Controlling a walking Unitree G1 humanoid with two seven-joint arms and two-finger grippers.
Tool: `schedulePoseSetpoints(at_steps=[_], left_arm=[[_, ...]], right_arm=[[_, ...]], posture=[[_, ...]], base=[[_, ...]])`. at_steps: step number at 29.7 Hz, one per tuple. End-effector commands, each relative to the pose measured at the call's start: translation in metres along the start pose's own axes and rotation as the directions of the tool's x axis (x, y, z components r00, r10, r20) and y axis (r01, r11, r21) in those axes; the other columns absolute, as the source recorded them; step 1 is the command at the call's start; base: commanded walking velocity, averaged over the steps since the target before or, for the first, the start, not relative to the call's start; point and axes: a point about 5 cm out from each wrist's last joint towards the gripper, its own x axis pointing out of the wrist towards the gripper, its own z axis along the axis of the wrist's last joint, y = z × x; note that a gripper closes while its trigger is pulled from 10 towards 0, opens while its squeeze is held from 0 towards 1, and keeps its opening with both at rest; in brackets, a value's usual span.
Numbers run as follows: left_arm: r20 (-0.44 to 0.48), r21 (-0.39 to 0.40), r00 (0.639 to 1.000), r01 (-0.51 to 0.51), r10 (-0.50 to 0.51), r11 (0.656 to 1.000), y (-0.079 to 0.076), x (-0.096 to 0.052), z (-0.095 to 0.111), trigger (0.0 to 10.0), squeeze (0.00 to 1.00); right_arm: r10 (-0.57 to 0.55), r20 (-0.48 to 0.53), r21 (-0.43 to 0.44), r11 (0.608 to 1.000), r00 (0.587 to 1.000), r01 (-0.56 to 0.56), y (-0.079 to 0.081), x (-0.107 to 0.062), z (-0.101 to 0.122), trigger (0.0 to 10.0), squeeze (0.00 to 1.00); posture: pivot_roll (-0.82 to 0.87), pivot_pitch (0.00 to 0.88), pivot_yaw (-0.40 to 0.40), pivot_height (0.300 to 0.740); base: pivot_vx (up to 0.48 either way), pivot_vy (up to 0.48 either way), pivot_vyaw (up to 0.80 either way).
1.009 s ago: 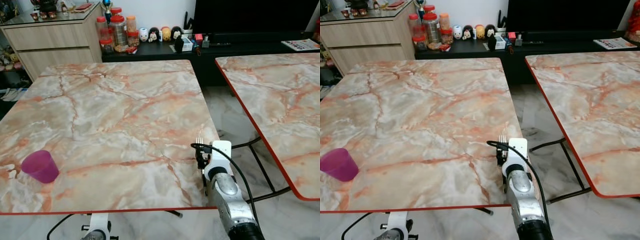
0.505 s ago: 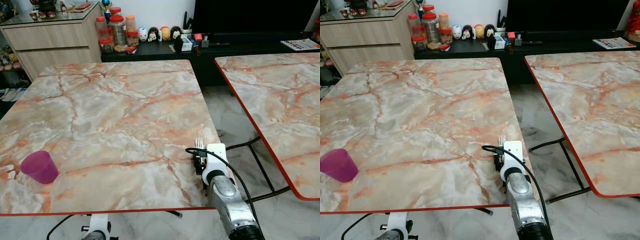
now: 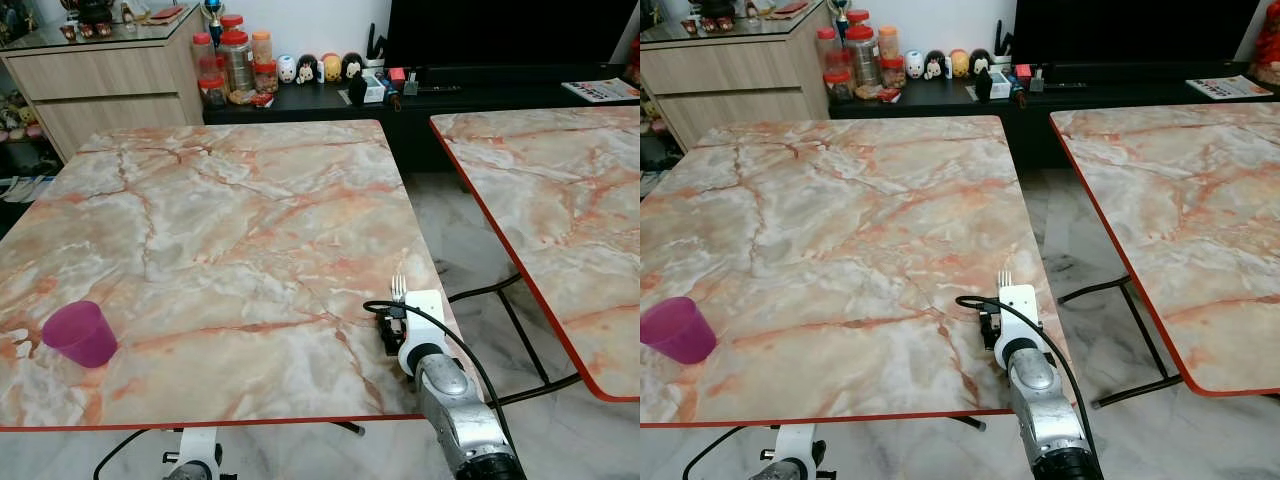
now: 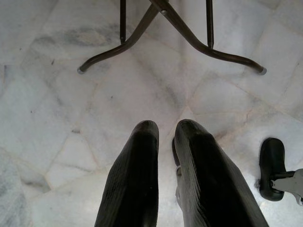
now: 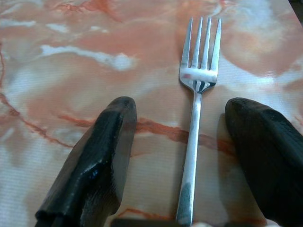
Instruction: Setting the table
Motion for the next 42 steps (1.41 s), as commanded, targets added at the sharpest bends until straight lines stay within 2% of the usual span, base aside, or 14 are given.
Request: schedulePoseSetpoints(at_steps=[1,8,15,16,21,42], left_arm=[[-0.022,-0.016,1.000,0.003,-0.003,1.000,0.001,-0.001,-0.004,10.0,0.00],[-0.034,-0.024,0.999,0.012,-0.012,1.000,0.001,-0.001,-0.006,10.0,0.00],[-0.035,-0.029,0.999,0.016,-0.017,0.999,0.000,-0.001,-0.006,10.0,0.00],[-0.035,-0.034,0.999,0.019,-0.021,0.999,-0.001,-0.001,-0.005,10.0,0.00],[-0.041,-0.042,0.999,0.029,-0.030,0.999,-0.003,-0.001,-0.006,10.0,0.00],[-0.049,-0.054,0.998,0.047,-0.050,0.997,-0.004,-0.001,-0.007,10.0,0.00]], right_arm=[[0.003,-0.027,0.000,1.000,1.000,-0.003,0.001,-0.001,-0.003,10.0,0.00],[-0.030,-0.097,0.020,0.999,0.995,0.032,-0.004,0.001,-0.014,10.0,0.00],[-0.059,-0.148,-0.004,0.998,0.987,0.059,-0.009,-0.001,-0.023,10.0,0.00],[-0.081,-0.164,-0.031,0.997,0.983,0.077,-0.013,-0.001,-0.025,0.0,0.00],[-0.113,-0.180,-0.048,0.993,0.977,0.106,-0.019,-0.002,-0.027,0.0,0.00],[-0.117,-0.171,-0.044,0.993,0.978,0.111,-0.018,0.000,-0.024,0.0,0.00]], posture=[[-0.08,0.000,0.015,0.740],[-0.08,0.000,0.015,0.740],[-0.08,0.000,0.014,0.740],[-0.08,0.000,0.013,0.740],[-0.09,0.000,0.011,0.740],[-0.09,0.000,0.017,0.740]], base=[[0.000,0.000,0.00],[0.000,0.000,0.00],[0.000,0.000,0.00],[0.000,0.000,0.00],[0.000,0.000,0.00],[0.000,0.000,0.00]])
